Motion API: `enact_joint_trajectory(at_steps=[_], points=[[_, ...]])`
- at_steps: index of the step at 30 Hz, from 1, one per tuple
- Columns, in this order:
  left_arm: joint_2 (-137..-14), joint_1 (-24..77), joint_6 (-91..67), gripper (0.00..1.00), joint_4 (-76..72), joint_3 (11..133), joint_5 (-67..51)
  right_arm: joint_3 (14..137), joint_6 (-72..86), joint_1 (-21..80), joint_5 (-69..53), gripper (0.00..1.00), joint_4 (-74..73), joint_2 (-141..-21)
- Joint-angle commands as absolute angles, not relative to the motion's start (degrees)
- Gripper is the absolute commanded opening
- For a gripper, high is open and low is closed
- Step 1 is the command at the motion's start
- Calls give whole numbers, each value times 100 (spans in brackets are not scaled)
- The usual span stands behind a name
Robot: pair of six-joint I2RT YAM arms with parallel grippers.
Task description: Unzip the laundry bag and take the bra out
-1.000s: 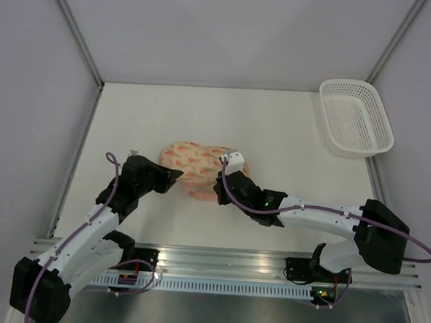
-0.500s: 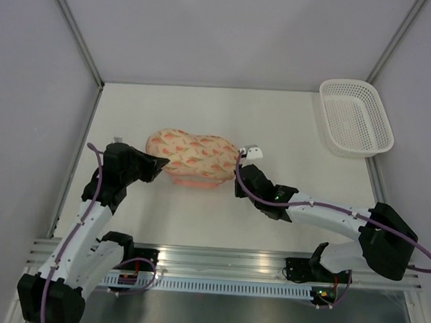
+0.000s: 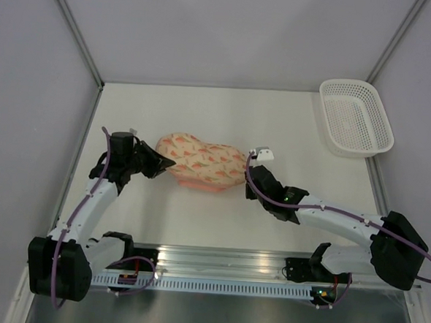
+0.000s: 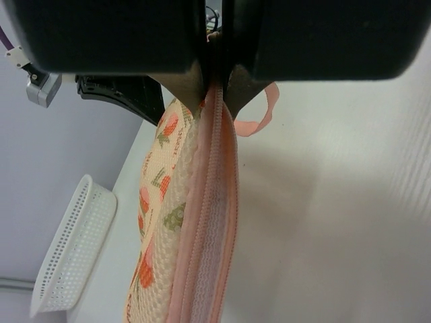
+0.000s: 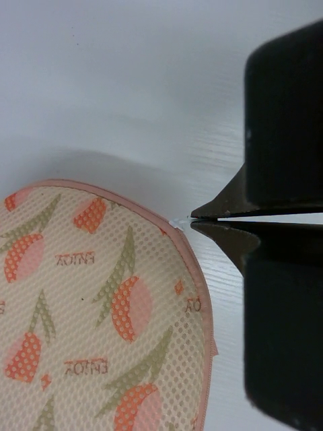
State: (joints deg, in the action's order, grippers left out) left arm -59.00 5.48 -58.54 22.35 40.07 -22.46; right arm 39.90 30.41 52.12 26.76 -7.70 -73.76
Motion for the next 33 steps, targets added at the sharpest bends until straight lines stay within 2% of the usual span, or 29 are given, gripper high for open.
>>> enact_joint_trajectory(at_steps=[1, 16, 26, 28, 29, 30, 31, 33], points=[[-6230, 492, -5853, 2, 1241, 3903, -2618, 3841, 3076, 5159, 2865, 1, -1195, -6953], [-8568, 685, -6451, 2, -1484, 3876, -2918, 3586, 3182, 5537, 2505, 1, -1573, -6346], [-10642, 835, -6697, 2, -1987, 5325, -2882, 3604, 3296, 6029, 2303, 0, -1617, -6293], [-10949, 835, -6750, 32, -2039, 5545, -2970, 3595, 3331, 6091, 2346, 1, -1643, -6284], [-11012, 835, -6794, 52, -2196, 5659, -3023, 3586, 3357, 6100, 2373, 0, -1652, -6275], [-11039, 835, -6855, 81, -2171, 5704, -3015, 3586, 3366, 6108, 2373, 1, -1661, -6275], [-10978, 835, -6855, 99, -2145, 5713, -2980, 3595, 3366, 6117, 2382, 1, -1661, -6284], [-10820, 835, -6794, 99, -1996, 5652, -2822, 3612, 3366, 6108, 2443, 0, -1661, -6301]])
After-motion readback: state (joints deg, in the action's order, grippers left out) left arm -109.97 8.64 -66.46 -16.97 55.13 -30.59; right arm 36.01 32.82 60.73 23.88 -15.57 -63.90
